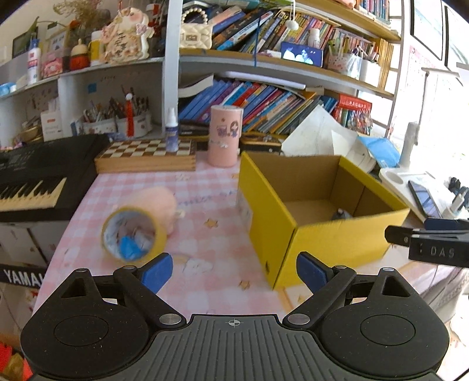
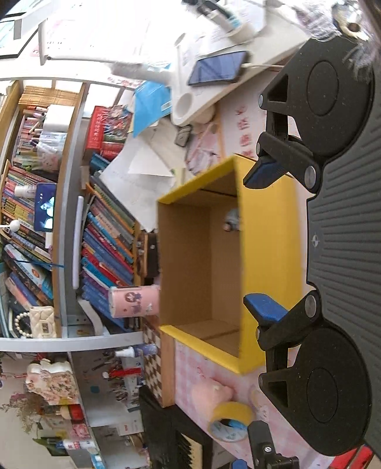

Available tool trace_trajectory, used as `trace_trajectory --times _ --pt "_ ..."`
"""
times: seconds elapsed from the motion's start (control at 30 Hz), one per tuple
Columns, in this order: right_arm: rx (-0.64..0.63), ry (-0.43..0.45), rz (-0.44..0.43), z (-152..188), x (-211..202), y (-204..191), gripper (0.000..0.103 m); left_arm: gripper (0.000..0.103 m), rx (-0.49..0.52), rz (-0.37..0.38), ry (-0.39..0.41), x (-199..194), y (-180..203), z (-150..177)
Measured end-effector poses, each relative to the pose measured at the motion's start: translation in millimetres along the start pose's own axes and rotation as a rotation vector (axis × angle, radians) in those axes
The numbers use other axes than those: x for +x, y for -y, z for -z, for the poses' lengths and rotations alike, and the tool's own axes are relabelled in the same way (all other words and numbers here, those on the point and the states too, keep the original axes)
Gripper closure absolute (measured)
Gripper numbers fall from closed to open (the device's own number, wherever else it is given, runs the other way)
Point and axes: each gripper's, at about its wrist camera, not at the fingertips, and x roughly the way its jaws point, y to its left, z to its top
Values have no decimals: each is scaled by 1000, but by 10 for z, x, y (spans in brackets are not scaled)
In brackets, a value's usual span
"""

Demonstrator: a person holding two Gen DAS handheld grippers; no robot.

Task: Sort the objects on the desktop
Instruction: 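Withdraw both tools from the box back toward the tape roll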

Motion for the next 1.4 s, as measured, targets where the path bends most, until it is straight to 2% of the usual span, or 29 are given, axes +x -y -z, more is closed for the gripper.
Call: trace_trajectory --times 0.2,0.67,0.73,0.8,0.9,1.4 --pt "-15 -51 0 310 -190 -338 26 9 11 10 -39 -170 -144 204" --pt "-16 -128 -62 694 -451 -939 20 9 12 -7 -95 -490 -547 530" --pt "-14 -140 -76 723 -461 -1005 20 9 10 -11 -100 -524 -603 562" --pt "-14 -147 -89 751 -477 -1080 19 3 8 -13 -99 -564 -645 583" --pt "-16 -150 -104 766 -496 -1167 19 1 4 -12 -85 -637 -714 606" --pt "-57 -126 -147 740 -580 -1470 19 0 -13 13 -56 -789 -906 649"
